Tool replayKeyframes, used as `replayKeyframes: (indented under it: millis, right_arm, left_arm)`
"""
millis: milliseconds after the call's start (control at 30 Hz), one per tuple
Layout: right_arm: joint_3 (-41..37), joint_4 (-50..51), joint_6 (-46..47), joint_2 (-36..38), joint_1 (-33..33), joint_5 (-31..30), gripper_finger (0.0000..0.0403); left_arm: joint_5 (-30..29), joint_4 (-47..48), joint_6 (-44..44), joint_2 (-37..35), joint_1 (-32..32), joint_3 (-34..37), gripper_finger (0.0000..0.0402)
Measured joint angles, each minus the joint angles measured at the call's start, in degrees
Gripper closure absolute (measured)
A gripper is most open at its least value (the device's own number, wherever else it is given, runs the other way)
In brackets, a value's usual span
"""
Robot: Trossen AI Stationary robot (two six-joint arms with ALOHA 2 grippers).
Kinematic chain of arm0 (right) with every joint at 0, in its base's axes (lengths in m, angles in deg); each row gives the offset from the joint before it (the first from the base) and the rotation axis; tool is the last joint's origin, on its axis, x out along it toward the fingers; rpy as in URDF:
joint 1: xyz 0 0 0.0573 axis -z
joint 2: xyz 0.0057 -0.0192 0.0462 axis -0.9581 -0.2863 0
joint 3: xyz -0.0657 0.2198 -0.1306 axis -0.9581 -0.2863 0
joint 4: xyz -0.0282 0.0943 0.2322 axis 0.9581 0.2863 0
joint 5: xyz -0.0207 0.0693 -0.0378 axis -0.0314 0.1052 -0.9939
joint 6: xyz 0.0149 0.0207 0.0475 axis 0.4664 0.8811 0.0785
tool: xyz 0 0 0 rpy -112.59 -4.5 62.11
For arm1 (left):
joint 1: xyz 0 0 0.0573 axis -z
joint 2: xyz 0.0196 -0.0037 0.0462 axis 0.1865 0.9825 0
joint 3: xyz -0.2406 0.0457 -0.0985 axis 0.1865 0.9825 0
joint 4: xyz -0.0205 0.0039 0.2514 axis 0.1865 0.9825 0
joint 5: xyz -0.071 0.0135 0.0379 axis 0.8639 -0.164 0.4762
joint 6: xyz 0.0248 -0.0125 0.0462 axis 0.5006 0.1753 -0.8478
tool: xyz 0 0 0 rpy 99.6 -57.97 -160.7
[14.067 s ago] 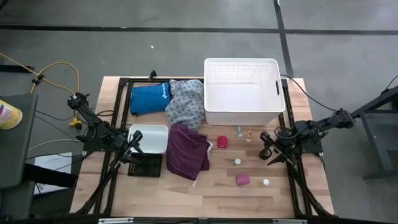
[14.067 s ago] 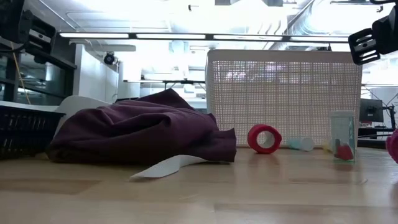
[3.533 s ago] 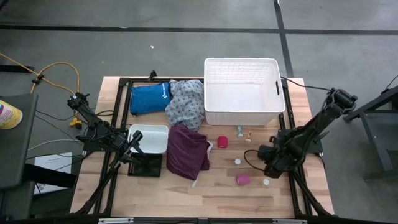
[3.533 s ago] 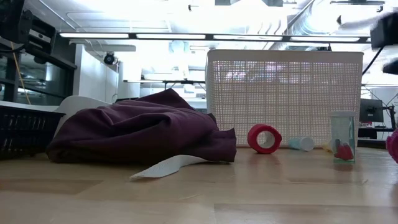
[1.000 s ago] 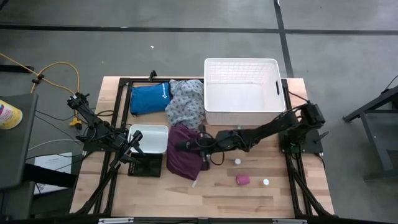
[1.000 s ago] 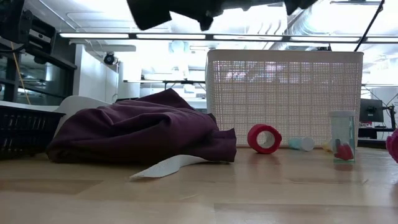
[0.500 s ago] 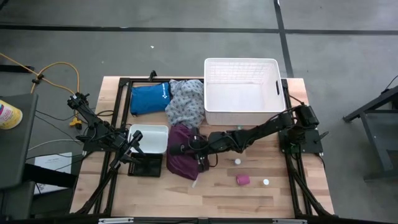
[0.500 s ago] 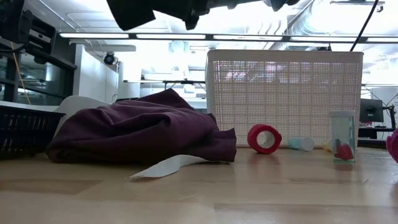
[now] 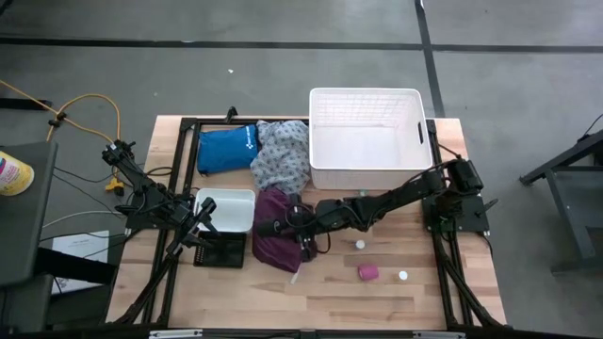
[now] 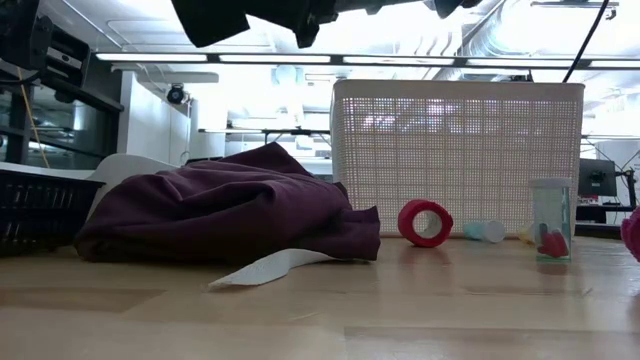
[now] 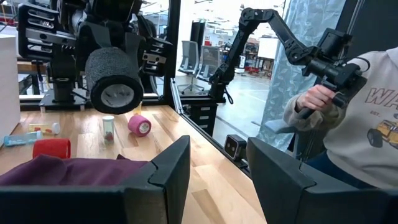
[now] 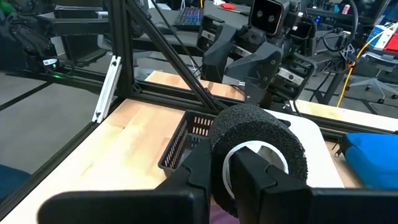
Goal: Pick & place medical supplies in basket/bin
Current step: Put the black bandage into the white bin
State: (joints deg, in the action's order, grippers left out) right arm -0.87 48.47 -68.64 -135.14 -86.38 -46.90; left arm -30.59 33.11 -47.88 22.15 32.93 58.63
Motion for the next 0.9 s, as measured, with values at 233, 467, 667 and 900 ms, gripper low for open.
replayKeyframes:
  millis: [233, 467, 667, 900]
  right_arm:
    - [0.0, 0.0, 0.0, 0.0, 0.0, 0.0, 0.0372]
    - [0.0, -0.1, -0.1, 0.0, 0.1, -0.5, 0.0372]
    - [0.0, -0.1, -0.2, 0.1, 0.1, -0.5, 0.0372]
    - [0.0, -0.1, -0.2, 0.1, 0.1, -0.5, 0.0372]
  left_arm:
    - [0.0, -2.2, 0.0, 0.0, 0.0, 0.0, 0.0249]
    - [0.0, -2.4, 0.0, 0.0, 0.0, 0.0, 0.0249]
    - [0.0, -2.7, 0.1, 0.0, 0.0, 0.0, 0.0249]
    - [0.0, -2.6, 1.0, 0.0, 0.0, 0.0, 0.0249]
